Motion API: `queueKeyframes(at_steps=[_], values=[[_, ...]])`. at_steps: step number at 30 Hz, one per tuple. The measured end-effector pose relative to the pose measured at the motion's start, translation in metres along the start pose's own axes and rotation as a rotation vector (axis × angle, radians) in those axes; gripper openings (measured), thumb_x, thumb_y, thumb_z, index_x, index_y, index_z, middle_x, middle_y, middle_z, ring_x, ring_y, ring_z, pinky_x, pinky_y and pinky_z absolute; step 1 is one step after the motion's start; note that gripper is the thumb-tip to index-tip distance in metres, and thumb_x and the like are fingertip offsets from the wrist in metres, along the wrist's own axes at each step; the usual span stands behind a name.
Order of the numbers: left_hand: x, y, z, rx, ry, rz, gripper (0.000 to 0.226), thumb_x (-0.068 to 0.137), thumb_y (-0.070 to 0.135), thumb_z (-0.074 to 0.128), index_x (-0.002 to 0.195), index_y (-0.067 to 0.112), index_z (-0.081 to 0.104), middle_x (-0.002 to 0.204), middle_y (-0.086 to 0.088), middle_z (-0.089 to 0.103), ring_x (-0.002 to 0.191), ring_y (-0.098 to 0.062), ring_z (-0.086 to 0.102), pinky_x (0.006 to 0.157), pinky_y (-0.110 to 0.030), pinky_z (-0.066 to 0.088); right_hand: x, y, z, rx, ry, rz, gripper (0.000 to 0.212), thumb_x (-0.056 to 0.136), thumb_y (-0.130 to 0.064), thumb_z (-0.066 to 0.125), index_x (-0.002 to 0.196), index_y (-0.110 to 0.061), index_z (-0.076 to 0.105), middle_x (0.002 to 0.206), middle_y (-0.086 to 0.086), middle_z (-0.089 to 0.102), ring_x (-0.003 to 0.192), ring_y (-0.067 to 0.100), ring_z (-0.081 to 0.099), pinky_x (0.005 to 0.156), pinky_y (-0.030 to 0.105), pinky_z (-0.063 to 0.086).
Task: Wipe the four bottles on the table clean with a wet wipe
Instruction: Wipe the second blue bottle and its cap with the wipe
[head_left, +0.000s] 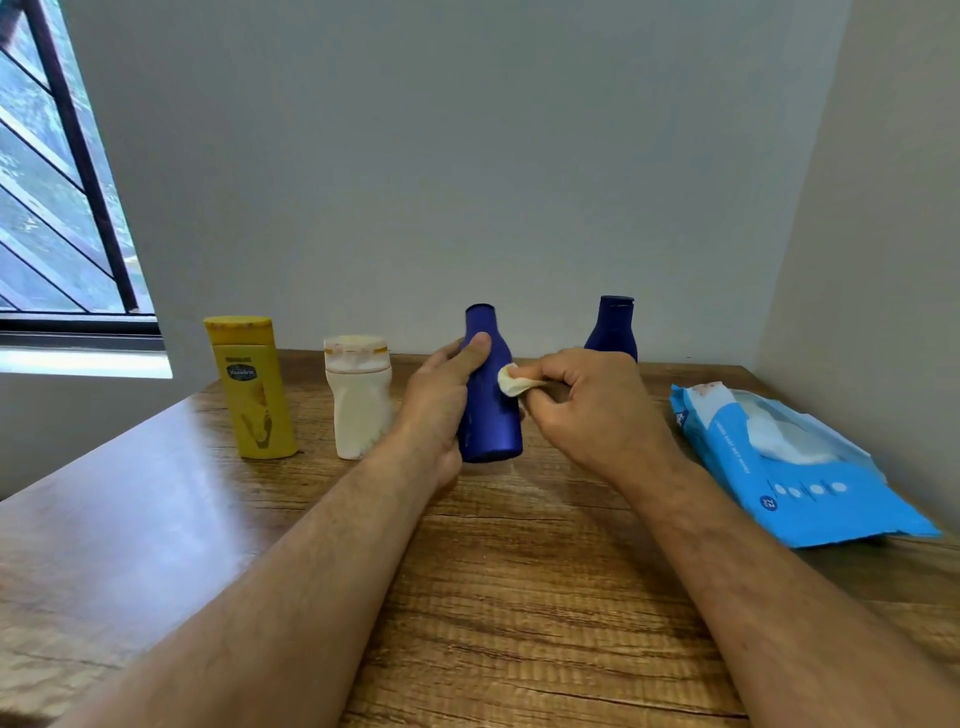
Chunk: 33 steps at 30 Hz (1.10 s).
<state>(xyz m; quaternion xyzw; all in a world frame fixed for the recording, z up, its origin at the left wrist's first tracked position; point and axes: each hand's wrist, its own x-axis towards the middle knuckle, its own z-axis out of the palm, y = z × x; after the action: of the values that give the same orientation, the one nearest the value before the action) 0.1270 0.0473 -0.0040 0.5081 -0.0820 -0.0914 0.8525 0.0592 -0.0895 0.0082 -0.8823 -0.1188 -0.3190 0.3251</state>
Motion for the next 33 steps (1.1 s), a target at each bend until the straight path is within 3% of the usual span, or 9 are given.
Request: queueKeyframes(at_steps=[3,7,15,20,27,30,33], values=[[-0.005,-0.001,0.004,0.044,-0.135,-0.010,0.043,0.093,0.031,0.070,0.132,0.017,0.060,0.111,-0.013,0.073,0.091,-0.026,0.070,0.080,-0.050,0.061,0.002,0.001,-0.001,0.024,0.138,0.017,0.022,0.094,-0.020,0.063,0.113,-0.027,0.072,0.102,-0.014,0.069,0.090,-0.008,0.061,0.077,0.001,0.043],[-0.010,0.000,0.008,0.093,-0.243,-0.036,0.037,0.092,0.032,0.069,0.127,0.018,0.064,0.102,-0.007,0.073,0.082,-0.019,0.070,0.077,-0.046,0.061,0.005,0.005,-0.003,-0.035,0.315,-0.010,0.024,0.094,-0.022,0.064,0.117,-0.023,0.072,0.101,-0.007,0.071,0.091,0.003,0.062,0.082,0.006,0.044],[-0.013,0.001,0.007,0.163,-0.330,-0.048,0.035,0.092,0.029,0.069,0.126,0.020,0.067,0.101,-0.007,0.074,0.083,-0.022,0.068,0.072,-0.042,0.059,0.004,0.002,-0.002,-0.084,0.513,-0.110,0.020,0.095,-0.016,0.063,0.112,-0.014,0.073,0.097,-0.004,0.067,0.082,0.002,0.054,0.076,0.000,0.039],[-0.007,-0.004,0.004,0.118,-0.227,0.051,0.036,0.092,0.027,0.071,0.127,0.021,0.065,0.108,-0.012,0.074,0.088,-0.027,0.067,0.074,-0.044,0.058,0.002,0.006,-0.002,-0.092,0.279,-0.104,0.014,0.092,-0.018,0.066,0.103,-0.015,0.076,0.085,-0.008,0.065,0.070,0.003,0.058,0.065,0.003,0.042],[0.003,-0.004,-0.002,0.058,-0.079,0.086,0.046,0.089,0.027,0.074,0.133,0.024,0.060,0.111,-0.009,0.075,0.086,-0.023,0.070,0.075,-0.039,0.060,-0.001,0.007,0.000,0.019,-0.089,0.002,0.011,0.083,-0.014,0.074,0.089,-0.022,0.079,0.078,-0.016,0.070,0.073,-0.001,0.064,0.060,0.011,0.047],[0.003,-0.004,-0.002,0.012,-0.078,0.040,0.044,0.093,0.033,0.070,0.133,0.019,0.061,0.108,-0.010,0.074,0.090,-0.025,0.070,0.083,-0.044,0.061,-0.001,0.005,0.002,0.074,-0.013,0.037,0.013,0.085,-0.015,0.073,0.093,-0.023,0.079,0.083,-0.017,0.069,0.078,-0.007,0.063,0.064,0.005,0.046],[-0.003,-0.002,0.005,-0.082,-0.125,-0.069,0.048,0.102,0.047,0.050,0.133,0.013,0.061,0.111,-0.013,0.074,0.095,-0.025,0.072,0.084,-0.043,0.061,0.002,0.004,0.002,0.006,0.121,0.048,0.015,0.089,-0.021,0.070,0.103,-0.023,0.076,0.091,-0.013,0.068,0.081,-0.002,0.061,0.069,0.002,0.043]])
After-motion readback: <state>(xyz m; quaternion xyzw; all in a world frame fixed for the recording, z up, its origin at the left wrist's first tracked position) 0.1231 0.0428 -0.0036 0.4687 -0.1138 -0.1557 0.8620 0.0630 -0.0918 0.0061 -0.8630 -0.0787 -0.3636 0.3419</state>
